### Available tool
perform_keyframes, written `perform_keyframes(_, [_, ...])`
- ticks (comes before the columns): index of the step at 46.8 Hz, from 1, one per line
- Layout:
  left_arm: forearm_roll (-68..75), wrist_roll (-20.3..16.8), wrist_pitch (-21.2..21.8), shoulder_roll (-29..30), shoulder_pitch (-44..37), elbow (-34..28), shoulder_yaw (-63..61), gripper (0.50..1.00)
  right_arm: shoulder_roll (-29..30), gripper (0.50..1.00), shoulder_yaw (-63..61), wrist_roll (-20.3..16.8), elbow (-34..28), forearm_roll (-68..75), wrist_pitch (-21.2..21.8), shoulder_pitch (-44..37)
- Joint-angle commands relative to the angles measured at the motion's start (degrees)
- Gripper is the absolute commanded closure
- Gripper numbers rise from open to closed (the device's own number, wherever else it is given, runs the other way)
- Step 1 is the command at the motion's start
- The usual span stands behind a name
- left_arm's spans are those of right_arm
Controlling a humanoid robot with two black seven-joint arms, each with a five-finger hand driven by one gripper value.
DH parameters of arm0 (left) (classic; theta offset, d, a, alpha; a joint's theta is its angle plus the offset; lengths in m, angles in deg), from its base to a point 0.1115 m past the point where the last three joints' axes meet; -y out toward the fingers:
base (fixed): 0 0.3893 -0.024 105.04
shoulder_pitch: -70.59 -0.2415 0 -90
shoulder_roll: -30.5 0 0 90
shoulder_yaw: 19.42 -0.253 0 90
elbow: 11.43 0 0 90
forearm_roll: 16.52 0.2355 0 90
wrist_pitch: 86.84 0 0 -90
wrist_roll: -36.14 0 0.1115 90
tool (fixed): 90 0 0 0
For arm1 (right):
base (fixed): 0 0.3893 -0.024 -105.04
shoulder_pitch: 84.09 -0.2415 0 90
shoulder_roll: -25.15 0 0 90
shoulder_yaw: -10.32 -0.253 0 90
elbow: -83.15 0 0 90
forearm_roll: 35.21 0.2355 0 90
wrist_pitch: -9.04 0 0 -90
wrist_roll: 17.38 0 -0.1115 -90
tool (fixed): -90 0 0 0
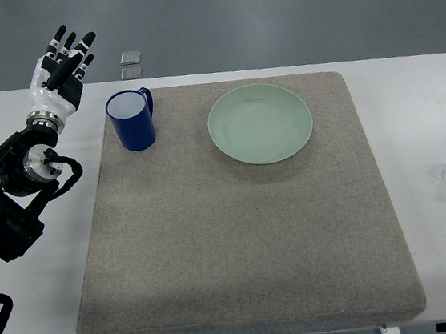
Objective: Place cup left of plate with left hand
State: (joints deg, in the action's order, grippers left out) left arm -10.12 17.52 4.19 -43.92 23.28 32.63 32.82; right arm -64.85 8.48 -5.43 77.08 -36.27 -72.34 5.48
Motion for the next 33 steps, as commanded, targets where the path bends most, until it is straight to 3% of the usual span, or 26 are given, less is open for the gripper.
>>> perform_keyframes(1, [0.0, 0.0, -0.5, 0.0, -0.1, -0.1, 0.1, 0.508, 0.0, 0.568, 0.0, 0.0, 0.0, 0.0, 0.0, 0.0])
perform_keyframes(33, [0.9, -0.4, -4.8, -2.3, 0.5, -2.0, 0.0, 0.506, 0.0, 0.568, -0.1, 0.0, 0.0, 0.0, 0.0, 0.0])
